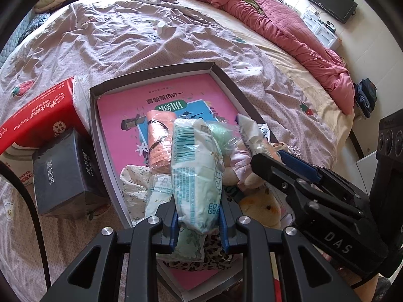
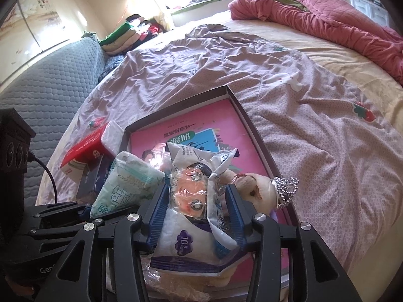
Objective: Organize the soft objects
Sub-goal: 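Lower and release the Flower packet with the left gripper while the right releases the snack packet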
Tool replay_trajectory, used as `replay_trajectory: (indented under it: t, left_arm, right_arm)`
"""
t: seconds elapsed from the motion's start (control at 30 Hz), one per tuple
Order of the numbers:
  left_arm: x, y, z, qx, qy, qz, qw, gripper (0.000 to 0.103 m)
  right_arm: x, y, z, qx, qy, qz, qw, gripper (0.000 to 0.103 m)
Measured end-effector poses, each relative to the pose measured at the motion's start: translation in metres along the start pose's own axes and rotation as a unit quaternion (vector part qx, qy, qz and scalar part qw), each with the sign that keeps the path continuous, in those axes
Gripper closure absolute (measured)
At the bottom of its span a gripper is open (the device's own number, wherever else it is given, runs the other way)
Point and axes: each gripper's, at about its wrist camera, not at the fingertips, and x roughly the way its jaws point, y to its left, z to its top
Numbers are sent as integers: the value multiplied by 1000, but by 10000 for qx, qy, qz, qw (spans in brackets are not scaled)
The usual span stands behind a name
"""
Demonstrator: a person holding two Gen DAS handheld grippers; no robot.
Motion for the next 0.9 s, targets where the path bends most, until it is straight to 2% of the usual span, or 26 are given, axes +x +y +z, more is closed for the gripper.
replay_trajectory:
  t: [0.1, 0.37, 0.57, 0.77, 0.9]
  left_arm:
    - [1, 1, 1, -54, 13, -50, 10000, 77]
    - [1, -2, 1, -5, -26, -32, 10000, 75]
    - [-1, -5, 0, 19, -31, -16, 10000, 68]
    - [-6, -5, 1, 44, -116, 4, 9999, 58]
    - [-9, -4, 0, 29, -123, 55, 9999, 53]
  right_arm:
    - [-5, -2, 2, 87, -72, 68, 9999, 47]
    - [-18, -7, 6, 206, -248, 78, 9994, 44]
    - [-20, -6, 7, 192, -266, 67, 9994, 43]
    - [-24, -7, 8, 205, -311, 40, 9993, 42]
    - [-28, -7, 8, 211, -340, -13, 9992, 36]
